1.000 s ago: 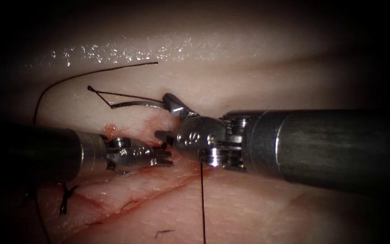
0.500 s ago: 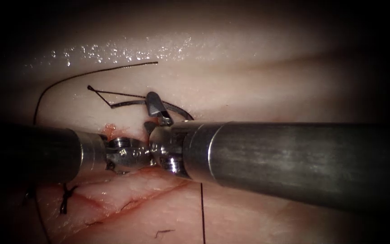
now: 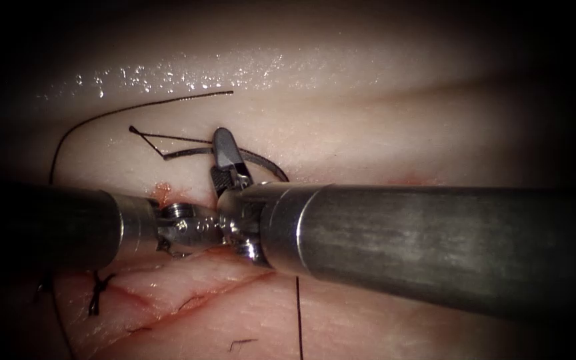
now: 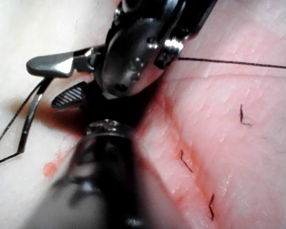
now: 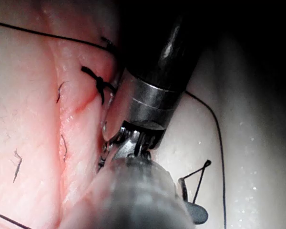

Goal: Wound Closure

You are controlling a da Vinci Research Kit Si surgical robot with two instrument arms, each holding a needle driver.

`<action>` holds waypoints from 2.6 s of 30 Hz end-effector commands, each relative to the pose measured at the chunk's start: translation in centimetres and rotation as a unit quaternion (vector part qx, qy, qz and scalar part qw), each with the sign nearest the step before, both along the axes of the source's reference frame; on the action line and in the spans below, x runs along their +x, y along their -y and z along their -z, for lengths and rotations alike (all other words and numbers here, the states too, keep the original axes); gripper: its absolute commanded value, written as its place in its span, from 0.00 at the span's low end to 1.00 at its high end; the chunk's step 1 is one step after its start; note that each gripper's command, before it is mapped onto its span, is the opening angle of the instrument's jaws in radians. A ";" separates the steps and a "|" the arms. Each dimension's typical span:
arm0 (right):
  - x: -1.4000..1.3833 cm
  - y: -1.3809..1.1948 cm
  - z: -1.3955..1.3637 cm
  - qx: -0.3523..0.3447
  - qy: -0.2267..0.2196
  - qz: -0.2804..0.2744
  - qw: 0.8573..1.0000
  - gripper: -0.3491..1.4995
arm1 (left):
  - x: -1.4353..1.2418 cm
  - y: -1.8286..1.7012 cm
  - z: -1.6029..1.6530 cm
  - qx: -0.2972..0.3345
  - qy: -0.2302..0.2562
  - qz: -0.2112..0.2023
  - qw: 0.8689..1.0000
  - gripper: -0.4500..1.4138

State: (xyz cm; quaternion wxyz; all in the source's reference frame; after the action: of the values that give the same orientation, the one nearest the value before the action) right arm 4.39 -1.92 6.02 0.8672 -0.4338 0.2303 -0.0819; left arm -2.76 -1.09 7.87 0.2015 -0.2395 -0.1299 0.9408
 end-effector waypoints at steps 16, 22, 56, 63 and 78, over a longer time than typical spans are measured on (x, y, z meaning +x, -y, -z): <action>0.27 0.04 -0.23 -0.041 0.053 0.039 0.997 0.00 | -0.06 0.02 -0.06 0.000 0.000 0.000 1.000 0.35; 0.21 0.09 -0.26 -0.036 0.056 0.057 0.996 0.00 | -0.05 0.02 -0.06 0.000 0.001 0.000 1.000 0.35; -1.36 -0.46 -1.13 0.409 -0.567 0.186 0.691 0.00 | -0.05 0.02 -0.04 0.001 0.001 0.000 1.000 0.35; -1.33 -0.35 -1.15 0.469 -0.608 0.164 0.619 0.00 | -0.05 0.02 -0.04 0.001 0.001 -0.001 1.000 0.35; -0.93 -0.07 -1.25 0.592 -0.659 -0.004 0.463 0.00 | -0.05 0.02 -0.04 0.001 0.001 -0.001 1.000 0.35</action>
State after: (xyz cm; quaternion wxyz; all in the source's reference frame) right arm 3.37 -1.84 7.27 0.5070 0.2631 0.7221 0.3904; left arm -2.75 -1.09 7.85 0.2011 -0.2397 -0.1310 0.9407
